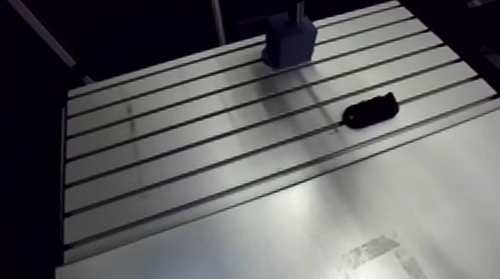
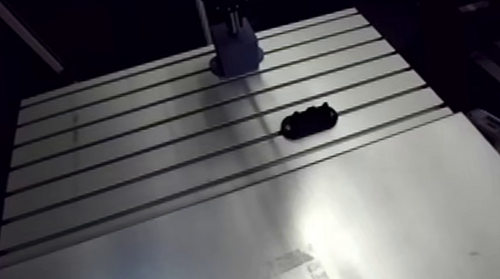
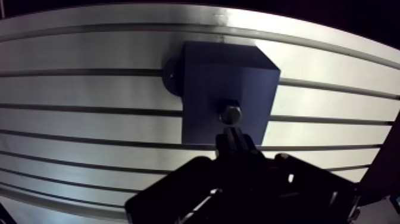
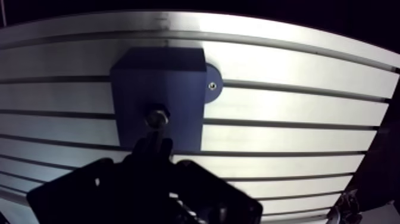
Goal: Pick up the M10 bolt and insert it into the hex recess until seated.
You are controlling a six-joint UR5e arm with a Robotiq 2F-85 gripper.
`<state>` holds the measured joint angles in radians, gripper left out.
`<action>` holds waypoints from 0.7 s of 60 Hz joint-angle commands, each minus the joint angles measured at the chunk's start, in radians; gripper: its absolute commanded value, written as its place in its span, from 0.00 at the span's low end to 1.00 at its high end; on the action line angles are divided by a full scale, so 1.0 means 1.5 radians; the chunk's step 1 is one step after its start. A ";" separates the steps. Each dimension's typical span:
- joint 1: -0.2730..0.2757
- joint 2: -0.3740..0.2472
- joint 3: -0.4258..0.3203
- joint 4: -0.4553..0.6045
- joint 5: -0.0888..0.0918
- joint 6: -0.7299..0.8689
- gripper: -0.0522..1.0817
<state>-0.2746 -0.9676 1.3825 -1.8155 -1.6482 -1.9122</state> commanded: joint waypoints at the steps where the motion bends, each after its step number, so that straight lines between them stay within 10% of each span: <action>1: 0.000 0.000 0.000 0.000 0.000 0.000 1.00; 42: 0.000 0.007 -0.001 -0.001 0.002 -0.011 1.00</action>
<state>-0.2739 -0.9649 1.3815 -1.8169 -1.6480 -1.9157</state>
